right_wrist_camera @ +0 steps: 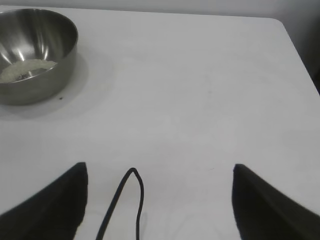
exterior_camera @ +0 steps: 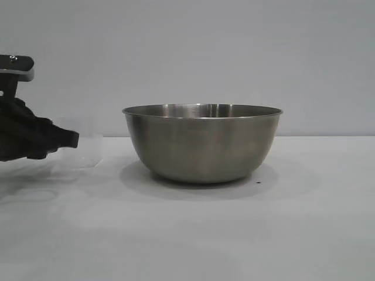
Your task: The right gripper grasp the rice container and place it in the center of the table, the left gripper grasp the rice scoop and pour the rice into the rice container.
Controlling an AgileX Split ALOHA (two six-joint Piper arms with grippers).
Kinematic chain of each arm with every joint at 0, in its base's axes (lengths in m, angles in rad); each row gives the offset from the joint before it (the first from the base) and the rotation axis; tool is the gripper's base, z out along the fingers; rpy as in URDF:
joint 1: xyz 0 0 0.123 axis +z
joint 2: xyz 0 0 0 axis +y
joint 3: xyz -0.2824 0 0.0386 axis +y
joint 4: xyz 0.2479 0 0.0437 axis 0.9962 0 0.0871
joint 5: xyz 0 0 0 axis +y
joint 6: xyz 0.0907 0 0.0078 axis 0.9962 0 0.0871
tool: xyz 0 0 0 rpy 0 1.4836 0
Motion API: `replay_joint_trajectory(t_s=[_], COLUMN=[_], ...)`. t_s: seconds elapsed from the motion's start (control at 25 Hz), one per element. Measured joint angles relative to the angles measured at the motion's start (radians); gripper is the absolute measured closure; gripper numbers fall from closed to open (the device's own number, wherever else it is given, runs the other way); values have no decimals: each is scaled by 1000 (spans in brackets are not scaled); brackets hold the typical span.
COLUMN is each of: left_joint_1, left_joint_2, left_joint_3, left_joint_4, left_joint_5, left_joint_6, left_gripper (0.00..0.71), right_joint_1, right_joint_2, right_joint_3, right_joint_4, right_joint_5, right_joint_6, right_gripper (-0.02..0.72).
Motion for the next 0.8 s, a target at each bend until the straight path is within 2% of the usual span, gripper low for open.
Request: replay_joint_trajectory(t_s=[0.44, 0.8], left_joint_1=[2, 2], left_joint_2=[-256, -602], left_joint_3=[221, 255], left_joint_4=[25, 51], left_joint_5=[21, 455], left_joint_6=[16, -42], left_gripper=[457, 457], right_joint_1=[0, 0], right_joint_2=[0, 0], right_joint_3=[0, 0], right_joint_4=[0, 0], right_joint_5=[0, 0], right_joint_6=[0, 0], right_gripper=[153, 153])
